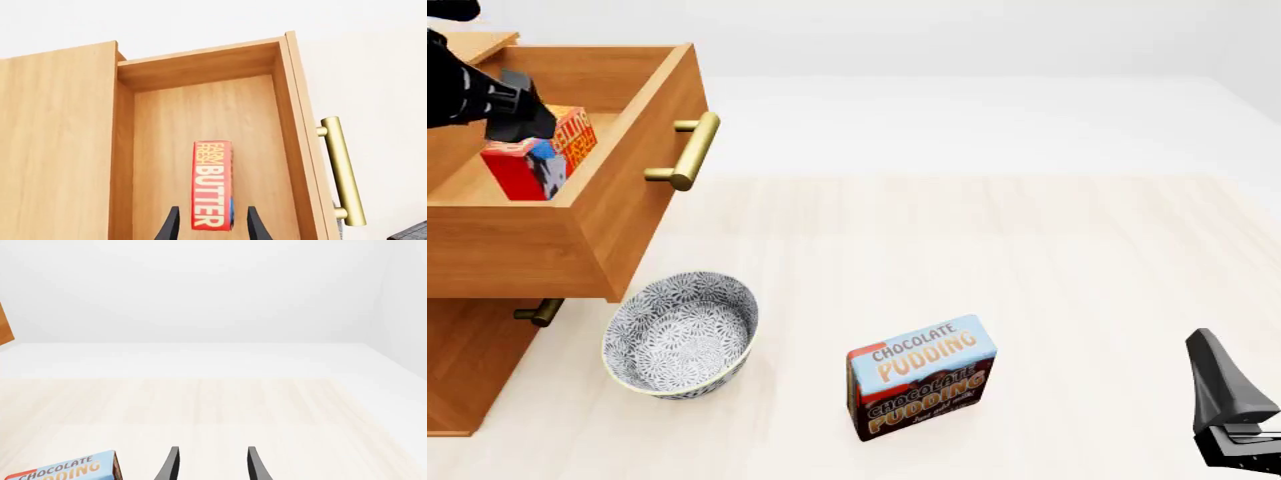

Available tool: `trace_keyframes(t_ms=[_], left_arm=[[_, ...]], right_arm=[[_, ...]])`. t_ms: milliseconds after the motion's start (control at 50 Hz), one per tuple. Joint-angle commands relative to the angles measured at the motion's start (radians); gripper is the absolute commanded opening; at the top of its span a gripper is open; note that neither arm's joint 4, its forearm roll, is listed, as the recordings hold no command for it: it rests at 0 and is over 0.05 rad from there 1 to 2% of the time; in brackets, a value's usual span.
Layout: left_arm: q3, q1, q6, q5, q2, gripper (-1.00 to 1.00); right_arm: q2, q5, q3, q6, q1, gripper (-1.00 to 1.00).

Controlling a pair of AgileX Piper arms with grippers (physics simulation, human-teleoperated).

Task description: Put the butter at the back in the top drawer of the cabinet and close it.

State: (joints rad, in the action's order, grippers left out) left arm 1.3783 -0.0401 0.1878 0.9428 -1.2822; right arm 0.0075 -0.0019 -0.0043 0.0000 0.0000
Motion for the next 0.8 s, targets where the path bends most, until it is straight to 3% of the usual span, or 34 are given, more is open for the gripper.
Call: trace_keyframes(t_ms=[20,380,680,800], left_arm=[[0.057,0.011,-0.004,0.026,0.016,1.0],[0.138,0.062,-0.039,0.043,0.037,1.0],[0.175,0.174,-0.076,0.029,0.03,1.0],[0.177,0.211,-0.062,0.022,0.016,1.0]], right_arm=[[0.0,0.0,0.0,0.0,0.0,1.0],[0.0,0.0,0.0,0.0,0.0,1.0],[0.0,0.0,0.0,0.0,0.0,1.0],[0.0,0.0,0.0,0.0,0.0,1.0]])
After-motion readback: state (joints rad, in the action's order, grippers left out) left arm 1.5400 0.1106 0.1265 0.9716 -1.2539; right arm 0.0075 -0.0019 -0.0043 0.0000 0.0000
